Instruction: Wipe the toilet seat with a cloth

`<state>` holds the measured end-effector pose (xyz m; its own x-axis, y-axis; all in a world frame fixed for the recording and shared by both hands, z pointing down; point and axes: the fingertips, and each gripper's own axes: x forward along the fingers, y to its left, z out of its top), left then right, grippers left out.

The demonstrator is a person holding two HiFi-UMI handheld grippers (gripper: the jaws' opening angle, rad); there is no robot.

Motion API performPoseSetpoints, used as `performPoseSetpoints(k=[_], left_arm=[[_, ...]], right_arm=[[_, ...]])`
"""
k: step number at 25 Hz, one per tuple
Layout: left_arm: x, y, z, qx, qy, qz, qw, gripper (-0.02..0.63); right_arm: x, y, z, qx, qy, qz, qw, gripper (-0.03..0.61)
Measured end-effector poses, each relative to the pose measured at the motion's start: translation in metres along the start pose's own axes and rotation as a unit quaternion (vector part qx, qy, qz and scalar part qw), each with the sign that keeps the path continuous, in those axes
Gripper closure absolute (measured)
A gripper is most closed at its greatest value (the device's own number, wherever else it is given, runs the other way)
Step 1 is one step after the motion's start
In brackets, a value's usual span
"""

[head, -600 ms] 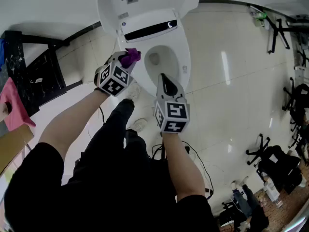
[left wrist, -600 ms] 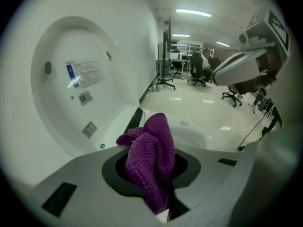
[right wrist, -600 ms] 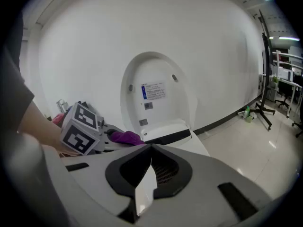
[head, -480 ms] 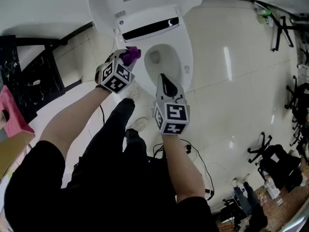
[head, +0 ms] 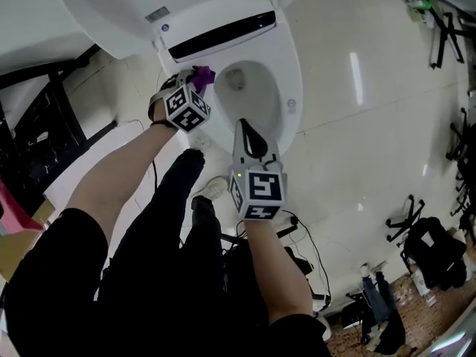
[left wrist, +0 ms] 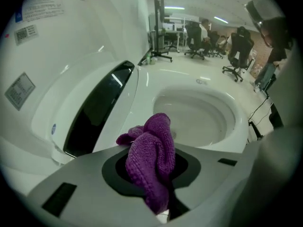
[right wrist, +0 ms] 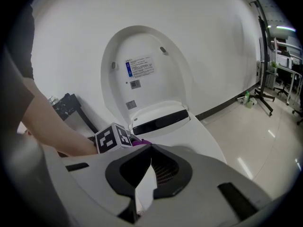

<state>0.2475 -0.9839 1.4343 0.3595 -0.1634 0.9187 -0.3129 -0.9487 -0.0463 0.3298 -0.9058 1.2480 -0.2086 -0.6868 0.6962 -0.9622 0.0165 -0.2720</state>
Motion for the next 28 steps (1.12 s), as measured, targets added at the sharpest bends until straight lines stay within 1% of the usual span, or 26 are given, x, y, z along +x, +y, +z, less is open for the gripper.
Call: performPoseSetpoints(k=[5,8,10,12,14,16,19,22,28], left_arm=[[0.018,-0.006,-0.003,0.013,0.010,0.004,0.9999,0.525],[0.024,-0.013,0.001,0.019,0.011,-0.004,0.9997,0.525],[0.027,-0.020,0.005,0.019,0.011,-0.017,0.9996,0.525],[0.030,-0.029,0.010,0.011,0.007,-0.040,0.9991,0.525],[0.029,-0.039,0.017,0.001,-0.007,-0.068,0.9977,0.525],[0.022,-0.044,0.023,-0.005,-0.022,-0.077,0.9968,0.525],[0.003,-0.047,0.031,-0.008,-0.041,-0.066,0.9969,0.525],[-0.028,-0.049,0.038,-0.009,-0.063,-0.049,0.9967,0.525],[-0.124,-0.058,0.058,-0.024,-0.106,-0.014,0.9940,0.525]], right_arm=[[0.002,-0.009,-0.009,0.008,0.006,-0.001,1.000,0.561],[0.001,-0.011,-0.011,0.013,0.004,0.001,1.000,0.561],[0.001,-0.011,-0.011,0.015,0.002,0.002,1.000,0.561],[-0.001,-0.012,-0.009,0.016,-0.003,0.004,1.000,0.561],[-0.003,-0.013,-0.007,0.016,-0.008,0.005,1.000,0.561],[-0.009,-0.014,-0.005,0.015,-0.012,0.004,1.000,0.561],[-0.022,-0.014,-0.002,0.015,-0.019,0.000,1.000,0.561],[-0.041,-0.010,0.003,0.013,-0.030,-0.001,0.999,0.561],[-0.101,0.014,0.022,-0.005,-0.064,0.006,0.998,0.561]])
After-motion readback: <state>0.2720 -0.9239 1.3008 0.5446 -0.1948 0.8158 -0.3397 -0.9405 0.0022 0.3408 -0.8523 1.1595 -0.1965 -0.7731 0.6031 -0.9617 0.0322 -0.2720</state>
